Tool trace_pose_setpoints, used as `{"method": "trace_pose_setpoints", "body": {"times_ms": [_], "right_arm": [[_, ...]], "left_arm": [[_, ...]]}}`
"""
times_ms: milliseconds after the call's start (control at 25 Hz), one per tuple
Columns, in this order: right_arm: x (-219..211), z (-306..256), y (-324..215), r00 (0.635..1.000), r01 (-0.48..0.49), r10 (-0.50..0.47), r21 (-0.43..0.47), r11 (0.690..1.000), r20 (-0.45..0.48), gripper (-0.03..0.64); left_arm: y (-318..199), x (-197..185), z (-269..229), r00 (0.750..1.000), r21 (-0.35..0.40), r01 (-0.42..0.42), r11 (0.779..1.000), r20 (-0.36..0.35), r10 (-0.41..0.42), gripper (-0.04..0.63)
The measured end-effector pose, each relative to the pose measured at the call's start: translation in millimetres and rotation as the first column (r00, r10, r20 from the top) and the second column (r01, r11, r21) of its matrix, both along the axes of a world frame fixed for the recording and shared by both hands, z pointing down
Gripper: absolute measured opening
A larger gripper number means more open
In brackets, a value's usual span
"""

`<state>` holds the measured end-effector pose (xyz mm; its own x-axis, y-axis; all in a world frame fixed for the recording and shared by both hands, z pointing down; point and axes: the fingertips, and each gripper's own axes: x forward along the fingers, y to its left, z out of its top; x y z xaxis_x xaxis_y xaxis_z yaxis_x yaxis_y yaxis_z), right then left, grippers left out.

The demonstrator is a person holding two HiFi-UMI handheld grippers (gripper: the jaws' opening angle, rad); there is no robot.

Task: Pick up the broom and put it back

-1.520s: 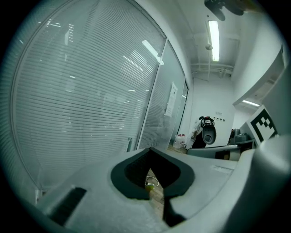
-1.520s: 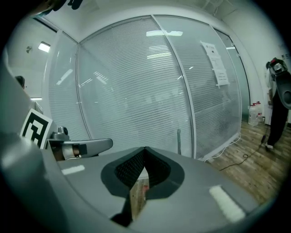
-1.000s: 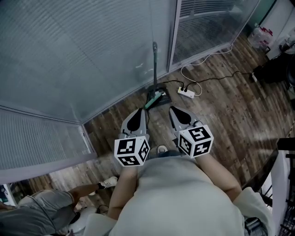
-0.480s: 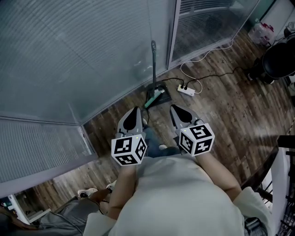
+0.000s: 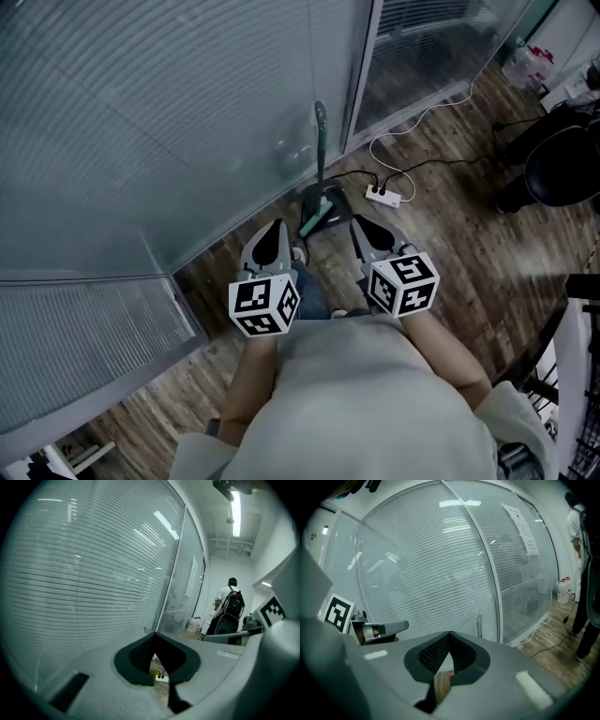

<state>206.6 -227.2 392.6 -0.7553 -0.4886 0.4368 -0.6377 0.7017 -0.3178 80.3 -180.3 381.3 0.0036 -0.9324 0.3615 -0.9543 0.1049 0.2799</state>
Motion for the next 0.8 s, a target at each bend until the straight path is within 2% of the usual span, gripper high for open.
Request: {"method": "trace_pose_setpoints", "body": {"times_ms": [520,800], "right_arm": [[-87.2,-1.3,-66.2,0.997,-0.07,0.07,-0.011,0.997,-0.011,0.005],[-112.1,2.2,-98.9,0.988,-0.15,0.15,-0.013,0.989,-0.036,0.005]], "left_arm": [[-75.0,-87.0,-4.7,0.996,-0.027,-0.093,0.995,-0.002,0.093,0.008],[-116.8,-118.3,-0.4,0.985,-0.041,-0.169,0.985,-0.018,0.169,0.008]]}}
